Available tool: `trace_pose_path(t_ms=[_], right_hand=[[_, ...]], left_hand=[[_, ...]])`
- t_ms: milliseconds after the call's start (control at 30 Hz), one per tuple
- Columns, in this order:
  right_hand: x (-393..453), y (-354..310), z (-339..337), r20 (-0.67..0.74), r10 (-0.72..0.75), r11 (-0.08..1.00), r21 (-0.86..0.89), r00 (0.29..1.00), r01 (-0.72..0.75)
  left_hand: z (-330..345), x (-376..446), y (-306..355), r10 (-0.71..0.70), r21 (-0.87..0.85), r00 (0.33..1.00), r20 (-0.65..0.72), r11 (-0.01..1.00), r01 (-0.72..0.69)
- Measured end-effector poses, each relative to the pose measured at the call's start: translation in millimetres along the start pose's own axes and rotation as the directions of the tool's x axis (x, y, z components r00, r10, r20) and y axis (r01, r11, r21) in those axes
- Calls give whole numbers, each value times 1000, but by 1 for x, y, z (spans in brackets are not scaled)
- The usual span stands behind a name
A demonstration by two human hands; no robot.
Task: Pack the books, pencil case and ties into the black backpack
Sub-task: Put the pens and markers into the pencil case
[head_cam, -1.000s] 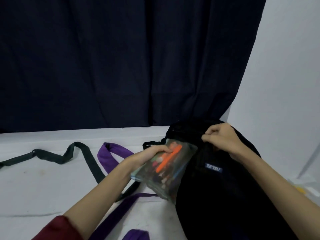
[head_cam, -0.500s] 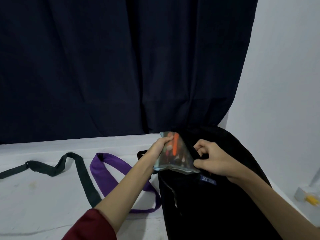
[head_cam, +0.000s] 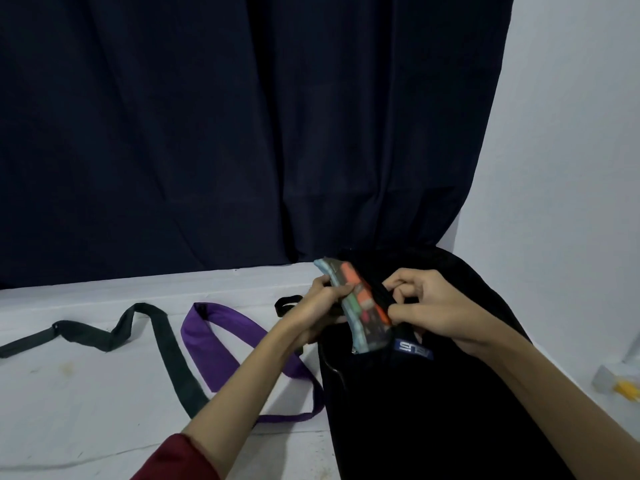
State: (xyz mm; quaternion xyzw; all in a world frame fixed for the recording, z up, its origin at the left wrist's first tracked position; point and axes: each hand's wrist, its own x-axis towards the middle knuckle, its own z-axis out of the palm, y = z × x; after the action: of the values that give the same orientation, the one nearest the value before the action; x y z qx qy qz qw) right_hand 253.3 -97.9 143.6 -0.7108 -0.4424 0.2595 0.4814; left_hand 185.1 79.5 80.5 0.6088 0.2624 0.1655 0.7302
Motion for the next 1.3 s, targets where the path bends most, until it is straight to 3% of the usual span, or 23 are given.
trace_pose_path(t_ms=[100, 267, 367, 567, 767, 867, 1000, 1133, 1200, 1300], right_hand=[[1, 1, -2, -13, 0, 1000, 9, 1000, 0], [2, -1, -6, -60, 4, 999, 45, 998, -1], [0, -1, -11, -67, 8, 998, 55, 998, -4], [-3, -1, -11, -66, 22, 999, 37, 998, -19], [0, -4, -9, -113, 11, 998, 58, 994, -5], [-1, -6, -11, -125, 1, 999, 32, 992, 3], [-1, -6, -15, -144, -8, 998, 61, 990, 17], [0, -7, -15, -141, -11, 998, 60, 990, 20], [-1, -7, -15, -131, -12, 999, 44, 991, 18], [-2, -4, -13, -78, 2, 1000, 0, 997, -2]], left_hand=[[-1, -15, 8, -28, -81, 998, 60, 996, 33], [37, -14, -3, 20, -158, 999, -30, 987, -24], [46, -11, -8, 39, -146, 997, -68, 988, -49], [27, -21, 3, -4, -22, 996, 85, 1000, 6], [46, -9, -2, 72, -119, 997, -40, 990, -76], [46, -7, -4, 74, -106, 997, -10, 992, -75], [45, -13, -3, 64, -16, 993, 98, 998, -63], [47, -19, -3, 101, 279, 975, 197, 948, -154], [36, -24, 0, 88, 286, 967, 241, 945, -157], [1, -29, 6, 103, 383, 975, 197, 907, -174]])
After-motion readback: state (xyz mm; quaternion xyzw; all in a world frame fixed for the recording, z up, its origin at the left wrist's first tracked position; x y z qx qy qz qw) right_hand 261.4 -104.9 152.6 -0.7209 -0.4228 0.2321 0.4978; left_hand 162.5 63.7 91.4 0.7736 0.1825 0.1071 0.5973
